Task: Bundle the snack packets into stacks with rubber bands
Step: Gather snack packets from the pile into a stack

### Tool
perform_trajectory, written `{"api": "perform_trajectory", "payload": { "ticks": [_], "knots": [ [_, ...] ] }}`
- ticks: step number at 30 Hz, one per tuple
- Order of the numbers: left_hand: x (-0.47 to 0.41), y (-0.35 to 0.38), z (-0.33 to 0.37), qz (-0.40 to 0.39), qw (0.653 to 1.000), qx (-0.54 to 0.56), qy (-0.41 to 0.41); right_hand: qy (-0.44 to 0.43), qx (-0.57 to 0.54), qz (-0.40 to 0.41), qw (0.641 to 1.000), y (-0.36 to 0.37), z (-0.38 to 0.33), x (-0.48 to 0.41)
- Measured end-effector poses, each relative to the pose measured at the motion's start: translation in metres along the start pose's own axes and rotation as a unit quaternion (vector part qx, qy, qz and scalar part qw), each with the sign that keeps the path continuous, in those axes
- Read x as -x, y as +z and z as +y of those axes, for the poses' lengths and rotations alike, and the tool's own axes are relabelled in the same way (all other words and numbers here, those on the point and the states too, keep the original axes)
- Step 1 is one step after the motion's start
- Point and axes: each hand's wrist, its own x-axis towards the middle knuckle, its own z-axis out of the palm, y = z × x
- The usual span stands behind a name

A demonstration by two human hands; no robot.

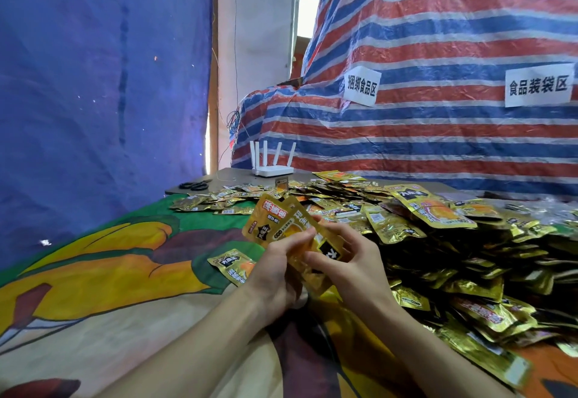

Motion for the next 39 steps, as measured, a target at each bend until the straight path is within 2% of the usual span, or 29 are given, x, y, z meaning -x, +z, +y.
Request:
{"api": "perform_trajectory", "payload": {
  "ticks": [6,9,12,15,18,20,25,27,29,30,32,35,37,39],
  "knots": [
    [0.002,0.002,0.000,-0.041,0.999,-0.009,-0.014,0.038,0.011,-0.035,0.999,-0.007,-0.011,0.000],
    [0.005,0.008,0.000,-0.051,0.999,-0.006,0.005,0.051,0.006,-0.028,0.998,-0.013,-0.023,0.001],
    [0.004,0.017,-0.001,-0.014,0.997,-0.075,0.031,0.066,-0.012,0.018,0.998,-0.034,-0.044,-0.004],
    [-0.004,0.022,-0.001,0.040,0.978,-0.187,0.079,0.054,0.055,0.122,0.990,-0.071,-0.064,-0.022],
    [-0.015,0.030,-0.003,0.067,0.954,-0.271,0.109,0.051,0.171,0.222,0.959,-0.119,-0.076,-0.054],
    [-0.020,0.036,-0.005,0.072,0.936,-0.321,0.128,0.081,0.255,0.243,0.932,-0.145,-0.074,-0.075],
    [-0.022,0.047,-0.012,0.056,0.907,-0.382,0.171,0.171,0.380,0.208,0.885,-0.170,-0.040,-0.104],
    [-0.019,0.044,-0.013,0.056,0.895,-0.408,0.172,0.219,0.485,0.184,0.826,-0.170,-0.028,-0.106],
    [-0.013,0.034,-0.009,0.041,0.862,-0.473,0.176,0.262,0.581,0.160,0.754,-0.169,-0.026,-0.106],
    [-0.011,0.025,-0.005,0.035,0.830,-0.526,0.183,0.275,0.600,0.149,0.736,-0.169,-0.026,-0.104],
    [-0.008,0.005,0.008,0.041,0.761,-0.619,0.193,0.289,0.603,0.138,0.730,-0.171,-0.027,-0.102],
    [-0.004,-0.029,0.034,0.090,0.709,-0.682,0.151,0.296,0.601,0.147,0.727,-0.171,-0.034,-0.105],
    [-0.002,-0.051,0.052,0.101,0.669,-0.731,0.093,0.248,0.614,0.175,0.728,-0.161,-0.042,-0.108],
    [-0.001,-0.072,0.066,0.056,0.655,-0.754,0.016,0.148,0.614,0.197,0.750,-0.141,-0.050,-0.111]
  ]
}}
